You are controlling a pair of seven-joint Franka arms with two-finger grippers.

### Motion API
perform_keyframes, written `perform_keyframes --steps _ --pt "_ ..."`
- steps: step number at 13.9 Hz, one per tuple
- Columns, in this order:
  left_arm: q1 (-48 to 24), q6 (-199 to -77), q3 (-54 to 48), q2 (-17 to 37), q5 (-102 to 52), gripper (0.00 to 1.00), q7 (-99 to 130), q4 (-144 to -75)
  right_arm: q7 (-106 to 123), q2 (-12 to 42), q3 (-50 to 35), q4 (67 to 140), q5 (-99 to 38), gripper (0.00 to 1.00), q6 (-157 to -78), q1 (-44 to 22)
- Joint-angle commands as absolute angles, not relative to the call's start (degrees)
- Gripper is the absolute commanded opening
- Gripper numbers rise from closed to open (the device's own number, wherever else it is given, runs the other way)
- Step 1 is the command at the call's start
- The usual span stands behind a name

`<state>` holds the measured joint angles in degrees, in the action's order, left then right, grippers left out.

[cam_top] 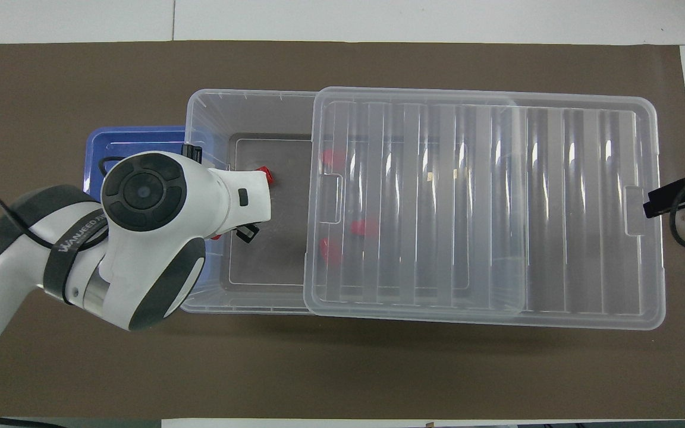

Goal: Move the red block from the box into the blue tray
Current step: 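Lift the red block and carry it over the blue tray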

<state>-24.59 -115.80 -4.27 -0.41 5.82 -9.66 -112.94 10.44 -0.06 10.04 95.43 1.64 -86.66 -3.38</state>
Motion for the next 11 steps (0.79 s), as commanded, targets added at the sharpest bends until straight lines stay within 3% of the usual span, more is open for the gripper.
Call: perform_keyframes --steps 1,8,11 --pt "-22.3 -110.5 -4.3 -5.7 6.9 0.00 -6.7 -113.3 9.5 -0.5 9.8 95.4 1.2 1.00 -86.6 -2.9" --pt "-10.2 -109.2 -4.2 -6.2 5.1 0.00 -5.1 -112.9 9.7 -0.8 9.7 96.2 1.2 1.00 -86.6 -2.9" --pt "-5.1 -113.4 -4.2 -2.0 4.3 0.00 -5.2 -113.5 9.7 -0.8 9.7 96.2 1.2 1.00 -86.6 -2.6"
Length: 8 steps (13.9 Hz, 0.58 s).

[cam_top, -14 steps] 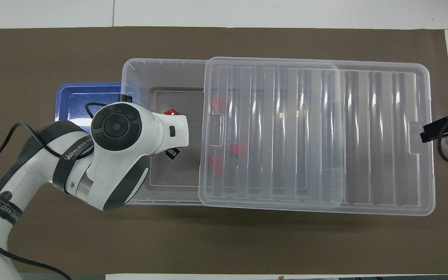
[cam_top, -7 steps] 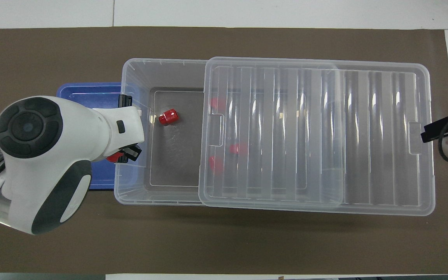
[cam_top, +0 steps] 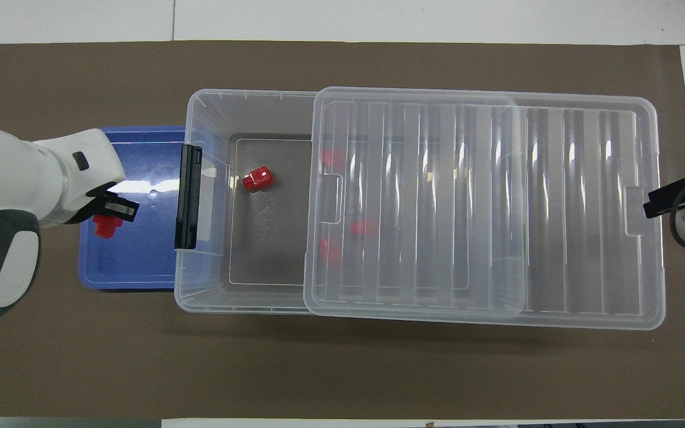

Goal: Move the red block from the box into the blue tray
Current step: 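Lift the red block and carry it over the blue tray, then lower the red block into the blue tray and open the left gripper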

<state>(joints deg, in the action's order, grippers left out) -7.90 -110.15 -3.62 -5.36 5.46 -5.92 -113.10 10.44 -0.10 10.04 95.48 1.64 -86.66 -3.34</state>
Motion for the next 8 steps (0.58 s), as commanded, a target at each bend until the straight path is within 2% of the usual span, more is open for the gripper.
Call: perform_keyframes --steps 1,4,8 --pt "-3.6 -115.2 -4.2 -0.3 3.3 0.00 -5.2 -113.5 9.6 -0.8 9.7 96.1 1.2 1.00 -86.5 -2.6" --pt "0.2 -121.7 -4.2 6.4 1.1 0.00 -5.1 -114.3 9.7 -0.8 9.7 96.2 1.2 1.00 -86.5 -3.1" --pt "0.4 -128.5 -4.3 11.5 -2.2 0.00 1.5 -116.3 9.7 -0.8 9.7 96.2 1.2 1.00 -86.6 -2.7"
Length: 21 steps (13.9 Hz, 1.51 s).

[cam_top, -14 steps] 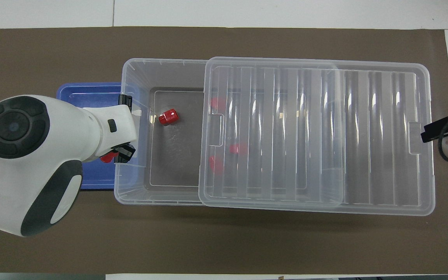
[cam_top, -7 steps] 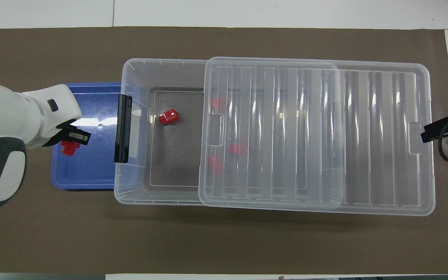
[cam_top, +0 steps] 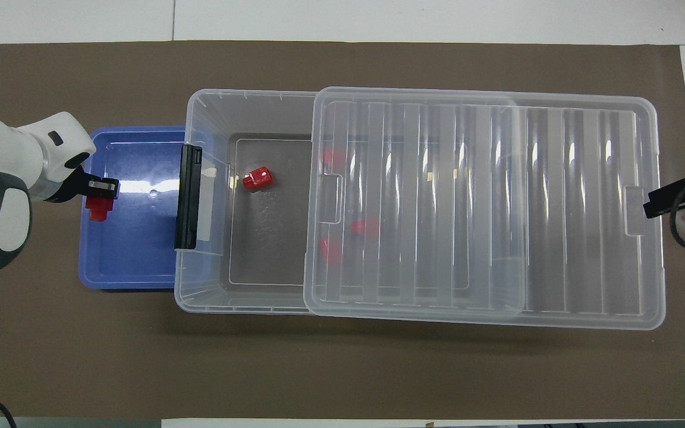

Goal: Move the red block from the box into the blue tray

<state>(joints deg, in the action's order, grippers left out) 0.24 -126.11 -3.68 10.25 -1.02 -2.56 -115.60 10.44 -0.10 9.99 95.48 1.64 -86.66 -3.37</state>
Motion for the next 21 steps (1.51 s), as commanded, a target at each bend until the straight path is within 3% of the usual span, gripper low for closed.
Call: perform_keyframes --steps 1,6,7,8,11,14,21 --pt "0.4 -130.2 -4.3 13.2 -2.8 0.00 2.8 -116.1 9.7 -0.8 9.7 96.2 1.2 1.00 -86.5 -2.6" --pt "-0.1 -132.1 -4.3 17.0 -4.6 0.00 4.6 -115.8 9.7 -0.8 9.6 96.2 1.2 1.00 -86.5 -2.6" --pt "-0.1 -131.8 -4.2 16.8 -4.6 0.67 4.6 -115.8 9.6 -0.8 9.7 96.2 1.2 1.00 -86.5 -2.6" --pt "-0.3 -131.7 -4.2 16.5 -4.6 1.00 4.6 -116.0 9.6 -0.8 9.7 96.2 1.2 1.00 -86.6 -2.6" --pt "-0.1 -130.4 -4.2 13.6 -4.6 1.00 4.4 -115.8 9.7 -0.8 9.6 96.2 1.2 1.00 -86.5 -2.7" --pt "-0.2 -126.8 -4.2 7.4 -4.2 1.00 4.4 -115.4 9.6 -0.8 9.6 96.2 1.2 1.00 -86.5 -2.7" --pt "0.4 -107.5 -4.2 0.4 -2.2 1.00 4.3 -103.5 9.6 -0.8 9.6 96.2 1.2 1.00 -86.6 -2.7"
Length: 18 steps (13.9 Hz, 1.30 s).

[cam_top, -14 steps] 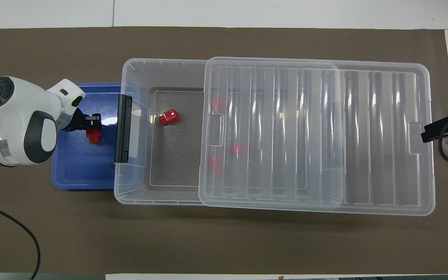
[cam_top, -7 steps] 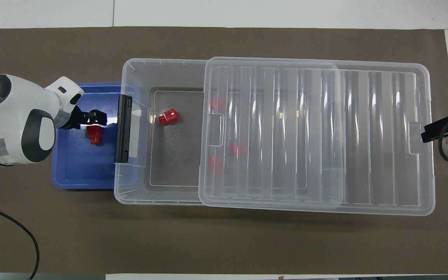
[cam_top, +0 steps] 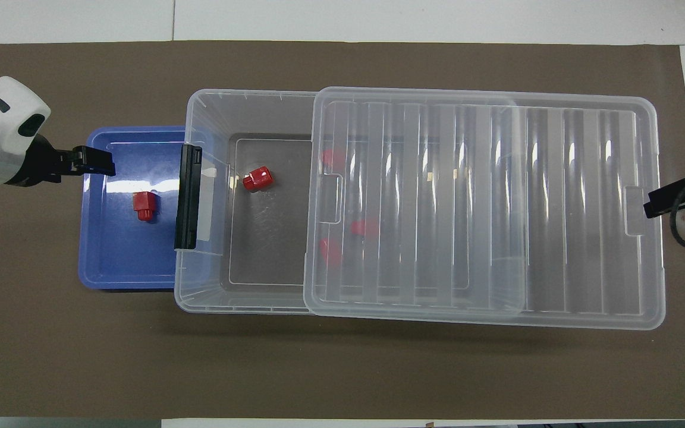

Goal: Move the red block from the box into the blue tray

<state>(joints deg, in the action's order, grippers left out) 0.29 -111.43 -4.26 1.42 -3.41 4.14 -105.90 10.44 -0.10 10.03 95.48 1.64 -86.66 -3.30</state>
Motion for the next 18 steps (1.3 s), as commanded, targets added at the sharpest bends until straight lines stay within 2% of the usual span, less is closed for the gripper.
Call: perform_keyframes --steps 1,4,9,10,11,13,14,18 --pt "0.4 -105.7 -4.3 0.3 -1.7 1.00 4.3 -102.2 9.6 -0.8 9.7 96.2 1.2 1.00 -86.6 -2.7" --pt "0.5 -99.8 -4.3 0.2 -1.7 1.00 4.5 -97.5 9.7 -0.8 9.7 96.2 1.2 1.00 -86.6 -2.6" --pt "0.4 -98.7 -4.4 -2.1 -1.8 1.00 4.6 -98.1 10.7 -0.9 9.9 97.1 1.3 1.00 -88.7 -0.7" --pt "0.4 -98.5 -4.3 -2.1 -1.8 1.00 4.5 -98.2 11.0 -1.1 9.9 98.4 1.3 0.83 -93.5 -0.6" --pt "0.4 -98.4 -4.3 -2.1 -1.8 1.00 4.5 -98.3 11.9 -1.5 9.9 100.0 1.4 0.41 -97.2 -0.1" --pt "0.5 -97.6 -4.3 -2.2 -1.8 1.00 4.6 -98.3 16.0 -3.0 10.0 104.0 1.8 0.05 -101.9 1.0" --pt "0.5 -96.8 -4.3 -2.3 -1.8 1.00 4.6 -98.3 18.4 -3.3 10.0 104.9 1.8 0.00 -102.5 2.2" --pt "0.7 -96.1 -4.2 -2.5 -1.8 1.00 4.6 -98.6 18.4 -3.4 10.5 106.1 2.0 0.00 -102.0 2.7"
